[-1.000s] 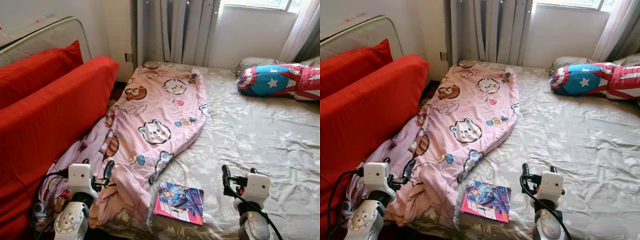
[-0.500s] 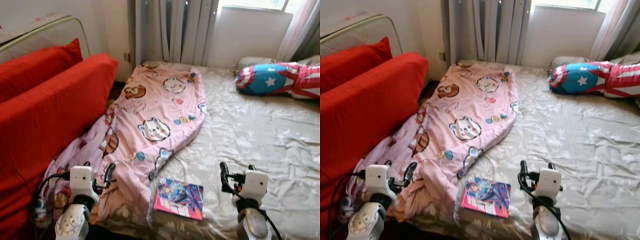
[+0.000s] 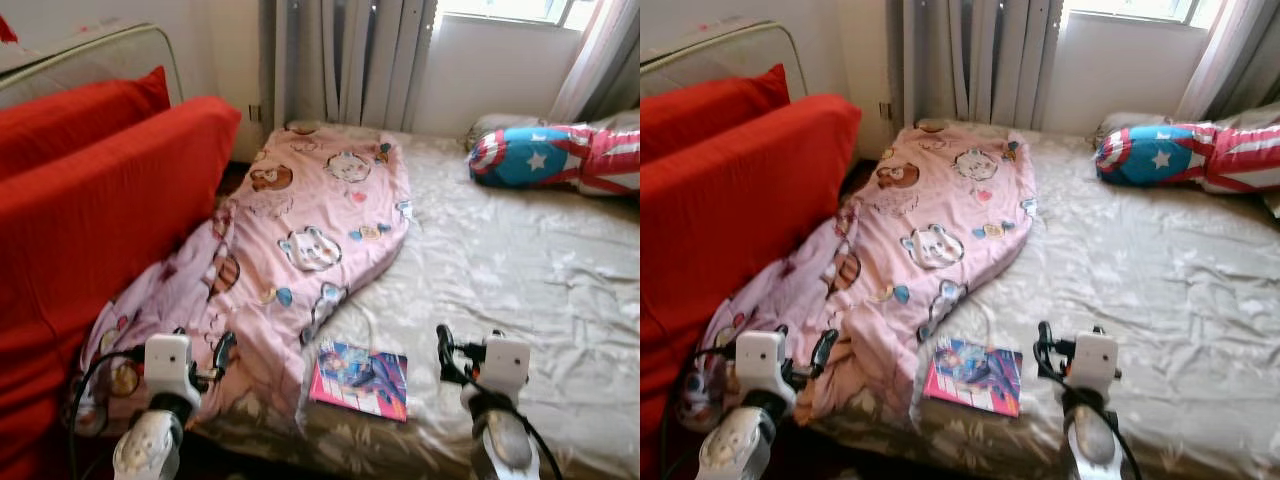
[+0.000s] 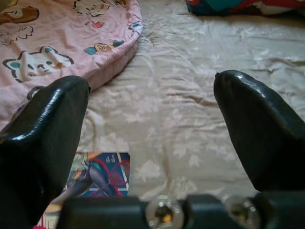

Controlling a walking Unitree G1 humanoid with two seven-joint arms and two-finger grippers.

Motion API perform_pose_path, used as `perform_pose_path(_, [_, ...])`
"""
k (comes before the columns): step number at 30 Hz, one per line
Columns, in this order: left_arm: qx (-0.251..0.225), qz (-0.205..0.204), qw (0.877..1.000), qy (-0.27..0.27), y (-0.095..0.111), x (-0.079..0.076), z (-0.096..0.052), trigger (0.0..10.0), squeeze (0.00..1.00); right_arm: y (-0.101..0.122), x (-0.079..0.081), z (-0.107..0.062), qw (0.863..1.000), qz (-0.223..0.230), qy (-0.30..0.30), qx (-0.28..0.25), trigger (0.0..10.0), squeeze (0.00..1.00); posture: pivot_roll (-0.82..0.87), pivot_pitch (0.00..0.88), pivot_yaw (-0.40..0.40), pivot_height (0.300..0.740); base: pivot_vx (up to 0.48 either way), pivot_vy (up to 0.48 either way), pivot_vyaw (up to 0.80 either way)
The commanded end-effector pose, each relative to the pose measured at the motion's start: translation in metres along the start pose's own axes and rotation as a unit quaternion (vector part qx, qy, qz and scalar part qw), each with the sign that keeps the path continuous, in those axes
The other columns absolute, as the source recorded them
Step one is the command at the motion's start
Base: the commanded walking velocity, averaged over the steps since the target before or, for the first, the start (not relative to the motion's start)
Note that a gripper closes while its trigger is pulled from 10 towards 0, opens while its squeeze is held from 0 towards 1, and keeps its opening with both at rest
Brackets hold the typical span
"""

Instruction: Clean up the room

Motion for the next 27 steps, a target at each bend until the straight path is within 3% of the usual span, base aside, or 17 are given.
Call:
perform_pose_path(1, [0.008, 0.002, 1.000, -0.010, -0.001, -0.005, 0.000, 10.0, 0.00, -0.001, -0.001, 0.000, 1.000, 0.009, -0.004, 0.004, 10.0, 0.00, 0.02, 0.000, -0.078, 0.645, 0.000, 0.000, 0.00])
perform_pose_path(15, [0.013, -0.003, 1.000, -0.021, -0.001, -0.009, 0.000, 10.0, 0.00, -0.005, 0.007, 0.000, 1.000, 0.000, 0.022, 0.014, 10.0, 0.00, 0.02, 0.000, -0.074, 0.645, 0.000, 0.000, 0.00])
perform_pose_path(22, [0.009, -0.007, 1.000, -0.023, 0.001, -0.010, 0.001, 10.0, 0.00, -0.004, 0.010, 0.000, 0.999, 0.003, 0.033, 0.010, 10.0, 0.00, 0.02, 0.000, -0.074, 0.645, 0.000, 0.000, 0.60])
perform_pose_path(27, [0.007, -0.007, 1.000, -0.025, 0.001, -0.010, 0.000, 10.0, 0.00, -0.006, 0.010, 0.000, 0.999, 0.011, 0.033, 0.015, 10.0, 0.00, 0.02, 0.000, -0.074, 0.645, 0.053, 0.000, 0.00])
Point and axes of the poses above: a point about 5 cm out from each wrist's last joint towards the gripper, its own z axis pointing out of the wrist towards the gripper, its own y axis along the axis of the wrist's last joint, x = y × z, the point moved 2 cm from there along z, pointing out of the wrist towards the gripper, and after that the axes turned 12 degrees about z, right-handed, at the moved point
